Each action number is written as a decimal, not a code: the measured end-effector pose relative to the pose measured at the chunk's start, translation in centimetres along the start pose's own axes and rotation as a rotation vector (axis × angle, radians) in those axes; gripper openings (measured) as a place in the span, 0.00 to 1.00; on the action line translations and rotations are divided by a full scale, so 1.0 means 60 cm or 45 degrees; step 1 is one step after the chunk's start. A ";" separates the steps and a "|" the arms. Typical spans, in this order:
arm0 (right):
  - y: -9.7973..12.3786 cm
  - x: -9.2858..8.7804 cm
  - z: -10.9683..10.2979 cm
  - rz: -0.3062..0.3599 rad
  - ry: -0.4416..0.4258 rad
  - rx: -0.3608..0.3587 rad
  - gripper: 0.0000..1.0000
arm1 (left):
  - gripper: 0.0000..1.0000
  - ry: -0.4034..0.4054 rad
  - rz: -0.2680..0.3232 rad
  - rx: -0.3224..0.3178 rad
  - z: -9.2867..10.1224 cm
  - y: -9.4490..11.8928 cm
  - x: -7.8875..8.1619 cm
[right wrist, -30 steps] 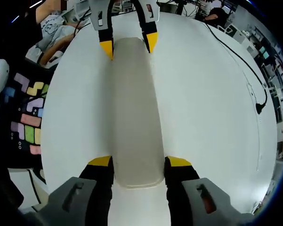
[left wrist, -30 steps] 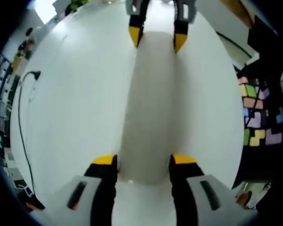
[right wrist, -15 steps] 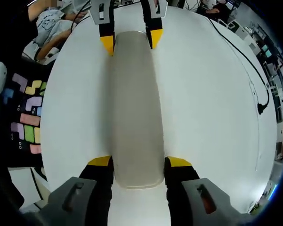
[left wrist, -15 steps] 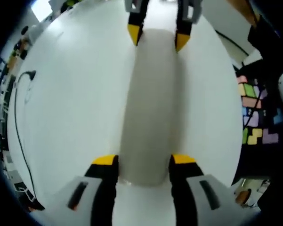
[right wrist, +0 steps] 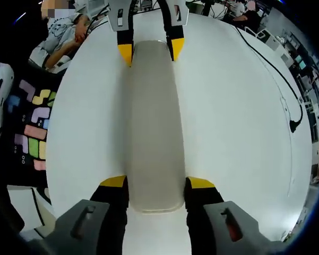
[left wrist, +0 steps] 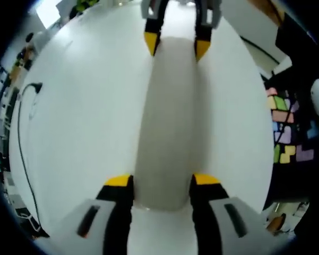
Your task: Arrange the utensils inside the cutlery case until each visible utensil rests in its matching compartment.
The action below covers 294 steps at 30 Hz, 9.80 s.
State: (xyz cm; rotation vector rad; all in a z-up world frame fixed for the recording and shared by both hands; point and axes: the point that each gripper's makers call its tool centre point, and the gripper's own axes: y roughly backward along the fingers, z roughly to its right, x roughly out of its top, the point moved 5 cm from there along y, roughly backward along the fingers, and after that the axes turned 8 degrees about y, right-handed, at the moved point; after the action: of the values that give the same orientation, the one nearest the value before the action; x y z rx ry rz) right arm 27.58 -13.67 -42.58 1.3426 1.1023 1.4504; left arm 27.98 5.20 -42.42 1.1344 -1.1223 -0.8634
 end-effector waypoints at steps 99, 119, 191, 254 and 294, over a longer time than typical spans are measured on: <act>0.002 -0.012 0.128 -0.106 -0.060 -0.064 0.45 | 0.48 0.056 -0.036 0.027 -0.130 -0.004 0.039; 0.008 -0.031 0.143 0.040 -0.139 -0.194 0.62 | 0.65 0.031 0.084 0.116 -0.137 0.003 0.031; 0.154 -0.139 -0.108 1.205 -0.923 -1.496 0.89 | 0.90 0.929 1.621 1.015 0.041 0.126 -0.134; 0.210 -0.213 -0.168 1.054 -1.025 -1.777 0.95 | 1.00 1.034 1.727 1.178 0.082 0.210 -0.173; 0.199 -0.229 -0.163 0.949 -1.054 -1.760 0.98 | 1.00 1.017 1.675 1.152 0.081 0.196 -0.158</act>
State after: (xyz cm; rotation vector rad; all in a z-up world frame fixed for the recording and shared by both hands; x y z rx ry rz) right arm 18.43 -30.48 -34.76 1.0246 -0.9432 1.3577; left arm 20.74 15.74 -32.97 0.9435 -1.2207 1.1292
